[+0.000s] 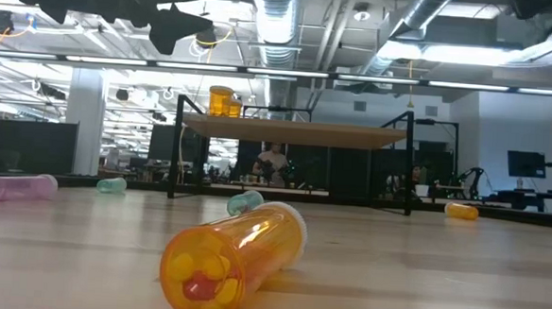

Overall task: Pick and place medicine bottles onto shelf by color
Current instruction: Put the top right small pink pill bottle on the shelf

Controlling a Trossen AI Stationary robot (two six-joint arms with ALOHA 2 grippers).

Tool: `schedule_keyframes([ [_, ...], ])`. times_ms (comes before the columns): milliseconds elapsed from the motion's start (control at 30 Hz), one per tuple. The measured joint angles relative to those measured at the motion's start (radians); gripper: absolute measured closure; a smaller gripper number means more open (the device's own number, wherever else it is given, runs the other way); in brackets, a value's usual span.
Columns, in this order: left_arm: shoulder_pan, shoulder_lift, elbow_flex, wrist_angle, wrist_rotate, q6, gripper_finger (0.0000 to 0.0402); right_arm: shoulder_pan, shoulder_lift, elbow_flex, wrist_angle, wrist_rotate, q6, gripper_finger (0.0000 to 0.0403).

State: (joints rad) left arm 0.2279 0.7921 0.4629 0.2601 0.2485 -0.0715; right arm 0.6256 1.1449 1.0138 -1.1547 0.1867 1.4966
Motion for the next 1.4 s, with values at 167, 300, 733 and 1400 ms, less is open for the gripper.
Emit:
schedule_keyframes([
  [167, 0.0, 0.0, 0.0, 0.0, 0.0, 0.0, 0.0132, 0.019, -0.035, -0.079, 0.009, 0.02, 0.057, 0.0119],
  [300, 0.0, 0.0, 0.0, 0.0, 0.0, -0.002, 0.0132, 0.033, -0.033, -0.143, 0.026, -0.02, 0.077, 0.0119],
  [733, 0.0, 0.0, 0.0, -0.005, 0.0, -0.011, 0.0132, 0.062, -0.34, -0.351, 0.152, 0.111, 0.14, 0.0119],
  [1400, 0.0, 0.0, -0.001, 0.03, 0.062, 0.001, 0.0132, 0.055, -0.202, -0.403, 0.279, 0.055, 0.017, 0.0119],
])
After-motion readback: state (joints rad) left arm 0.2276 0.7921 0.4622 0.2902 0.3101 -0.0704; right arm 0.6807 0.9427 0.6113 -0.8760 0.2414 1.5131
